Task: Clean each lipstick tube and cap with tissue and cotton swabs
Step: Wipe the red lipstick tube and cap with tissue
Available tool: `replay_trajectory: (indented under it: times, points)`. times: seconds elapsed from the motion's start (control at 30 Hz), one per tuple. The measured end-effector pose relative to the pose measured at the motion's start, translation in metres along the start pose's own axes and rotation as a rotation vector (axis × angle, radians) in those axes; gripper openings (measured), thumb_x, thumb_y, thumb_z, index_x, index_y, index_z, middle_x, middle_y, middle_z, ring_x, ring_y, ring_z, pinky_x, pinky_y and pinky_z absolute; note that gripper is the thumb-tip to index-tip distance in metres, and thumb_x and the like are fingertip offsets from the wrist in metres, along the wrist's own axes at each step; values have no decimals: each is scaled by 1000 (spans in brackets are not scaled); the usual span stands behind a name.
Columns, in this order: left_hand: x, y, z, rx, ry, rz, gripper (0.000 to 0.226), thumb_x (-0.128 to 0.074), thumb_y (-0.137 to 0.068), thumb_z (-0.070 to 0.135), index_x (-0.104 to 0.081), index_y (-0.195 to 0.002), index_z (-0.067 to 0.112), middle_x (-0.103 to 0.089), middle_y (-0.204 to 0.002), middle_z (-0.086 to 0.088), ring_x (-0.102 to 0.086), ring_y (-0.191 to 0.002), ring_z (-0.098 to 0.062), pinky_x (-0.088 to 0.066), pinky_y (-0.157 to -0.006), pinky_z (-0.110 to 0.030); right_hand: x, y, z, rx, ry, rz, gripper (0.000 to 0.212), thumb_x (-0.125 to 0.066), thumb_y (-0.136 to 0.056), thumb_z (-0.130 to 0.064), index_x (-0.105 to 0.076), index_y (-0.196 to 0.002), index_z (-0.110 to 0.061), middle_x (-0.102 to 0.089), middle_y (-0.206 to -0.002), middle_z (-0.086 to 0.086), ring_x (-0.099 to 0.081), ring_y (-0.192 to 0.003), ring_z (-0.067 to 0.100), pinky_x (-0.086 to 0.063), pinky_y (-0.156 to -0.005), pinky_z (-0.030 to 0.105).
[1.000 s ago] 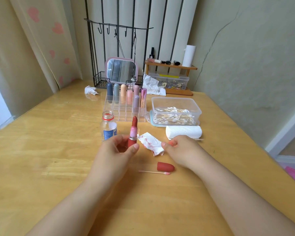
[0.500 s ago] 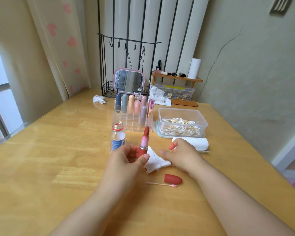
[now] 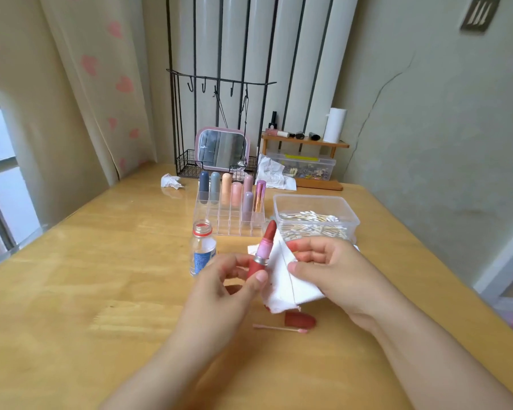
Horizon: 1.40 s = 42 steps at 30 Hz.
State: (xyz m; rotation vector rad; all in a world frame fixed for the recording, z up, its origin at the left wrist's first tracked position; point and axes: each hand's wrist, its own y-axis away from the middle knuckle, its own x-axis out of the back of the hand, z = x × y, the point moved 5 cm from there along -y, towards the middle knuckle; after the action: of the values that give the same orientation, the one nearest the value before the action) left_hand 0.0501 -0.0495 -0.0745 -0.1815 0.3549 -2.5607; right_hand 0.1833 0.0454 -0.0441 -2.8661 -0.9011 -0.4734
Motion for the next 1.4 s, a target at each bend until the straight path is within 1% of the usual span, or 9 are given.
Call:
replay_trajectory:
  times: [0.13, 0.23, 0.4, 0.6, 0.77, 0.97, 1.1, 1.27, 1.4]
  points:
    - [-4, 2, -4, 79, 210, -100, 26, -74, -61, 39, -73, -81, 23, -55, -125, 8, -51, -115, 5, -46, -90, -19, -8, 22, -1, -23, -100, -117, 24, -52, -88, 5, -70, -93, -11, -73, -95, 15, -65, -83, 21, -50, -75, 37]
    - [-10, 6, -5, 142, 349, -214, 41, -74, -60, 38, -70, -91, 11, -70, -98, -10, -64, -92, -17, -46, -96, -45, -9, 30, 5, -61, -251, -142, 28, -44, -91, 7, -69, -96, -4, -72, -90, 20, -69, -78, 28, -57, -65, 42]
    - [-14, 9, -8, 153, 311, -216, 32, -74, -68, 30, -70, -89, 7, -67, -89, -23, -62, -82, -22, -47, -82, -37, -14, 36, 15, -37, -307, -162, 18, -57, -92, -9, -66, -108, -7, -73, -97, 13, -71, -85, 32, -58, -70, 39]
    - [-12, 9, -3, 69, 128, -115, 20, -71, -73, 27, -68, -85, 10, -65, -81, 3, -59, -71, -4, -46, -63, -11, 6, 33, 18, 53, -2, 166, 8, -67, -83, -12, -70, -85, -19, -72, -78, 1, -69, -74, 15, -55, -68, 28]
    - [-19, 13, 1, -9, -1, -179, 16, -66, -70, 27, -68, -82, 16, -68, -73, 1, -59, -67, -8, -48, -64, -17, 2, 37, 14, 44, -31, 15, 14, -67, -83, -13, -74, -87, -24, -73, -80, 4, -71, -76, 17, -57, -72, 33]
    - [-23, 16, 4, -66, -33, -230, 19, -71, -71, 33, -68, -87, 25, -69, -79, -3, -63, -74, -16, -53, -71, -33, -1, 43, 5, -36, -320, -155, 19, -56, -89, -4, -73, -86, -11, -68, -70, 7, -62, -58, 21, -41, -37, 20]
    - [-24, 17, 7, -74, -12, -235, 23, -71, -69, 36, -68, -87, 22, -70, -80, -5, -63, -73, -14, -53, -68, -27, -6, 46, 0, -56, -457, -253, 11, -62, -87, -10, -71, -90, -4, -67, -75, 9, -63, -55, 19, -42, -39, 19]
    - [-22, 18, 10, -45, 79, -206, 13, -68, -72, 22, -70, -81, 14, -71, -79, -7, -64, -71, -11, -49, -62, -15, -9, 39, 6, -66, -678, -275, 28, -56, -80, -13, -71, -97, 4, -63, -78, 14, -57, -62, 17, -44, -47, 21]
    - [-22, 18, 13, -54, 84, -203, 13, -75, -73, 24, -69, -78, 13, -69, -72, -2, -62, -66, -8, -48, -61, -16, -13, 34, 12, 55, -459, -210, 17, -60, -90, -21, -72, -93, -10, -58, -62, 0, -43, -56, 16, -39, -51, 20]
